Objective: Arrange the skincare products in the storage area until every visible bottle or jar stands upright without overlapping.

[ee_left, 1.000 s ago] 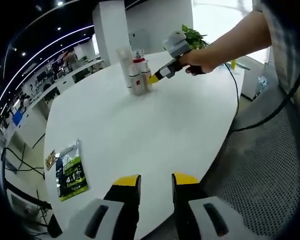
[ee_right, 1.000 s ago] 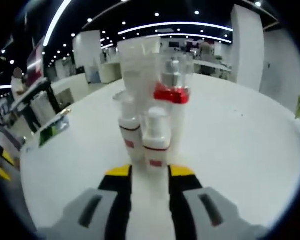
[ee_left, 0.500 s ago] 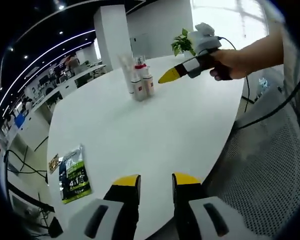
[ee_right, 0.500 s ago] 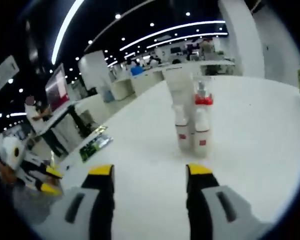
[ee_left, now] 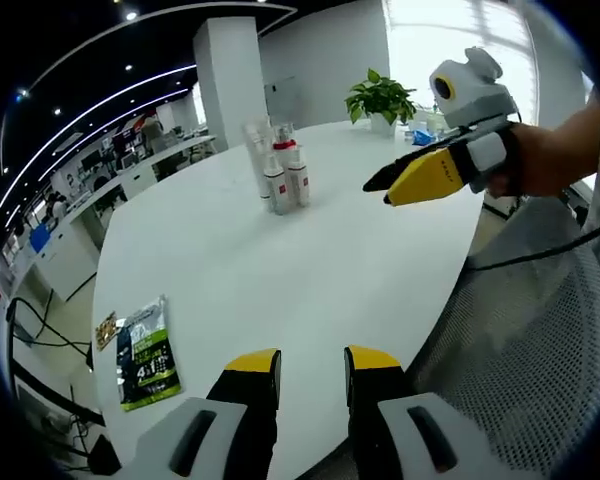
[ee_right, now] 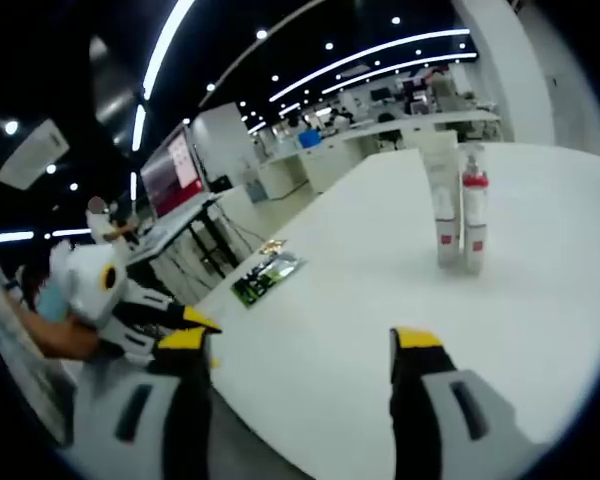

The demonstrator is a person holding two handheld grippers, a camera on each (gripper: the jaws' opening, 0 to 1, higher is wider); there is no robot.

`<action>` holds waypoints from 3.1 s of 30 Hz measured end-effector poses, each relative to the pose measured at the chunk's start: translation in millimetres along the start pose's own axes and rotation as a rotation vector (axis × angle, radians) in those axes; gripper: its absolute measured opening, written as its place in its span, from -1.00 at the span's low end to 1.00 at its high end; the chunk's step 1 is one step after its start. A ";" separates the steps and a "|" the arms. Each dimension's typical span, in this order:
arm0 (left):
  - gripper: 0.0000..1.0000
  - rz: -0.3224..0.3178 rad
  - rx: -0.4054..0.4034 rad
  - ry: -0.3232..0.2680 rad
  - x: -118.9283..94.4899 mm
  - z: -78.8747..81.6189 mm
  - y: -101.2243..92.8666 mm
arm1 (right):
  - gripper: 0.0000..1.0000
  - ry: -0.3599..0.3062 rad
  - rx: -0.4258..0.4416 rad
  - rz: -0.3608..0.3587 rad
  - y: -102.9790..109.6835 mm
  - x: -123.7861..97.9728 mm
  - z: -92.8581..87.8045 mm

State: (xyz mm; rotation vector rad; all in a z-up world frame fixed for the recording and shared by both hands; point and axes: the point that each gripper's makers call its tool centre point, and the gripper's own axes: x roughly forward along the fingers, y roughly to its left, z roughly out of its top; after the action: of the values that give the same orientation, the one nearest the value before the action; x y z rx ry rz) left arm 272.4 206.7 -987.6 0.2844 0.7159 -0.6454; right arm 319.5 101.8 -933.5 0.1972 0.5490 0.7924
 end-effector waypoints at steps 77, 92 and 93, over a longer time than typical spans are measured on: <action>0.59 0.321 -0.411 0.076 72.7 -55.9 233.8 | 0.30 0.305 -0.379 -0.117 6.8 5.7 -74.5; -0.16 0.271 -0.388 0.091 72.9 -48.7 217.4 | 0.26 0.305 -0.393 -0.117 7.9 5.1 -74.0; -0.19 0.271 -0.387 0.090 73.3 -48.2 216.9 | 0.26 0.304 -0.392 -0.117 8.0 5.1 -73.8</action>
State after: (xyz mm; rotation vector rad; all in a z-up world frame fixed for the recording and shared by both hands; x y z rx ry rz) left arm 427.3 362.9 -1067.1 0.0500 0.8538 -0.2297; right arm 277.8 108.6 -994.8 -0.3197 0.6717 0.8047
